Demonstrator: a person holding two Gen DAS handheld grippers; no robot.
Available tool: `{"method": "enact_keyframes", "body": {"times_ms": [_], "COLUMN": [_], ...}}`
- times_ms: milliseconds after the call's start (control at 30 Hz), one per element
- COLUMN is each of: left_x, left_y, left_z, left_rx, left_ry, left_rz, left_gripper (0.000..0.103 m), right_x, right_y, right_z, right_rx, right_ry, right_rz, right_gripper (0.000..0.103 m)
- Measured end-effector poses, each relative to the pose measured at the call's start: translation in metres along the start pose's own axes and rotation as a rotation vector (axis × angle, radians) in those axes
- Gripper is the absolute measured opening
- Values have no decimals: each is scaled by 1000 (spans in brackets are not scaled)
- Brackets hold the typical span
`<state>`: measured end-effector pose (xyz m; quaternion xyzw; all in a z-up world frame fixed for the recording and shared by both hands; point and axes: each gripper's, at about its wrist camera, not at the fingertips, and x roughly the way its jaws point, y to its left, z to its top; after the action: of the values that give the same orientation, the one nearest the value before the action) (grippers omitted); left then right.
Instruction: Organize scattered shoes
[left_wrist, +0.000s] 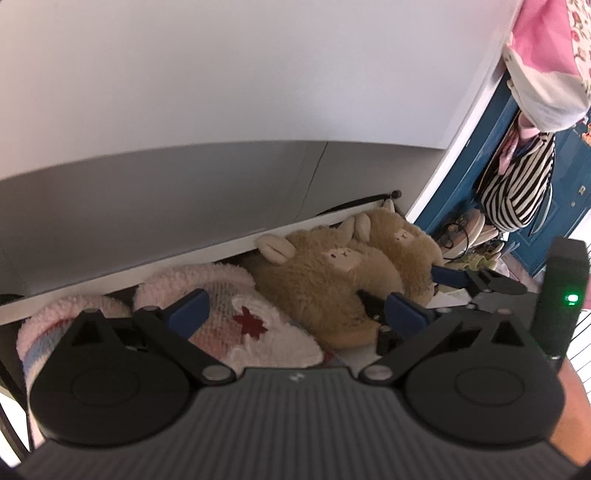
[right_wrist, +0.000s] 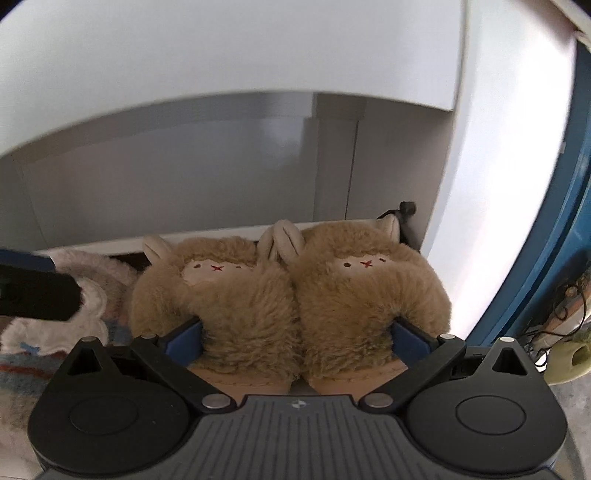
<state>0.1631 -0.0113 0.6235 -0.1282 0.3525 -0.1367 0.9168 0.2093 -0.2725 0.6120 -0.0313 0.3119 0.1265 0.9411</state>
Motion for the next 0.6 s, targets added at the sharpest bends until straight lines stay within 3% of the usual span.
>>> {"method": "enact_keyframes", "body": {"times_ms": [233, 600], "left_x": [-16, -51], "left_y": [3, 8], "left_z": [-7, -34], "left_rx": [2, 22], "left_ry": [-52, -60], "left_rz": [76, 63], "left_gripper": [103, 103], "right_x": [-47, -109], "right_y": [13, 35], "right_z": [-19, -74], "right_rx": [-45, 11], "right_ry": [-67, -192], "right_rz": [-62, -53], "right_gripper": [103, 103]}}
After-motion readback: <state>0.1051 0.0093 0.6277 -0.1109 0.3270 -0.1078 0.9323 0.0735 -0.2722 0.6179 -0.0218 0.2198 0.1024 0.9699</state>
